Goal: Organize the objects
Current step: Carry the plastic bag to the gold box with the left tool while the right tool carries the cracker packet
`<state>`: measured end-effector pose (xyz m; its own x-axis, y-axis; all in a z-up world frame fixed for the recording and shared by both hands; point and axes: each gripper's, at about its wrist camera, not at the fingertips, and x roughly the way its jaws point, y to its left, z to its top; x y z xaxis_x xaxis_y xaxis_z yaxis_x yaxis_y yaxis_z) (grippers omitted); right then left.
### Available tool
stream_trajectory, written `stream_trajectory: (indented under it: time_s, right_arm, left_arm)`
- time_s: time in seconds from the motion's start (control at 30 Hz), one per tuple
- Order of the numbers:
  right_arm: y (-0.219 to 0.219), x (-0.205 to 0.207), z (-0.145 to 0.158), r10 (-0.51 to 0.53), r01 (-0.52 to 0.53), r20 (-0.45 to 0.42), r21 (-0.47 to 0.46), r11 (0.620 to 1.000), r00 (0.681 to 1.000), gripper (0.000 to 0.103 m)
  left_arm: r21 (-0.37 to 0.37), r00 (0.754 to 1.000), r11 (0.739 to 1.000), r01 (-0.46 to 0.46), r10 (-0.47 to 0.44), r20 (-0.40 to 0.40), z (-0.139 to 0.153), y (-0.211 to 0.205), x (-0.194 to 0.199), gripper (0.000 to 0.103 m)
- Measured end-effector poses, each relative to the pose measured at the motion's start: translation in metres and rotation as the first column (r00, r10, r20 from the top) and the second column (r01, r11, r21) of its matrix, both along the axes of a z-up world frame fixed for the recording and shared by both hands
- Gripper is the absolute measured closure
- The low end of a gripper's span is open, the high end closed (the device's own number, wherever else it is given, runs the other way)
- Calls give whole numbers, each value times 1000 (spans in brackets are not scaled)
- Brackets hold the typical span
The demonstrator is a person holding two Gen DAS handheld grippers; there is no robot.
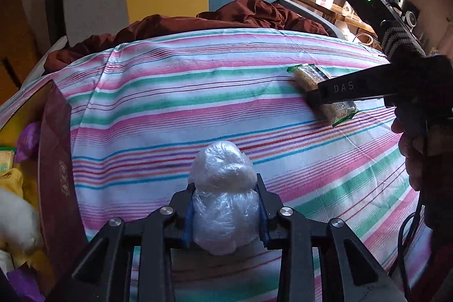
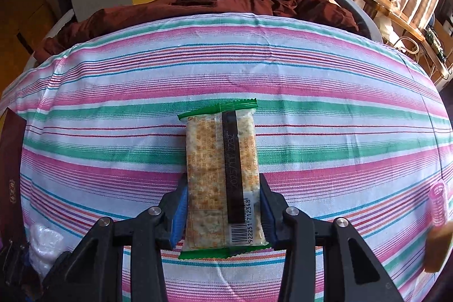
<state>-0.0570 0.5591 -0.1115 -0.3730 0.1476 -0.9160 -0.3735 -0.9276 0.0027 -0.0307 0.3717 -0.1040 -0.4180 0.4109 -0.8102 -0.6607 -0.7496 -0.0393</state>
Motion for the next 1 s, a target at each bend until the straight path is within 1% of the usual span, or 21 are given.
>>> stream_trajectory:
  time_s: [0.03, 0.07, 0.17, 0.3, 0.4, 0.47, 0.7, 0.87, 1.0]
  right_arm:
    - [-3, -2, 0, 5, -5, -2, 9, 1000, 1000, 60]
    - [-15, 1, 2, 8, -8, -5, 11, 1000, 1000, 60]
    - [-19, -2, 2, 22, -22, -13, 4, 1000, 1000, 60]
    - [-33, 0, 4, 68, -67, -24, 17, 998, 997, 60]
    - [-48, 1, 5, 120, -119, -34, 30, 992, 992, 61]
    - [-54, 1, 5, 136, -135, -40, 36, 990, 990, 61]
    - [-60, 1, 3, 149, -146, -40, 67, 987, 988, 61]
    - [-63, 0, 2, 151, -147, -33, 105, 983, 988, 61]
    - [-68, 2, 3, 138, -135, -19, 114, 984, 990, 61]
  left_arm:
    - [7, 1000, 1000, -4, 4, -3, 3, -5, 2, 69]
    - [18, 1000, 1000, -6, 7, -13, 8, -10, 4, 69]
    - [32, 998, 999, -4, 6, -67, 26, -21, 14, 68]
    - [65, 995, 998, -10, 17, -103, 47, -37, 21, 68]
    - [91, 993, 995, -33, 44, -112, 61, -52, 22, 68]
    - [103, 992, 993, -51, 63, -113, 68, -63, 21, 68]
    - [125, 985, 985, -119, 134, -113, 82, -107, 16, 68]
    - [118, 972, 977, -177, 192, -137, 85, -137, 10, 68]
    - [113, 961, 970, -216, 232, -152, 87, -158, 6, 68]
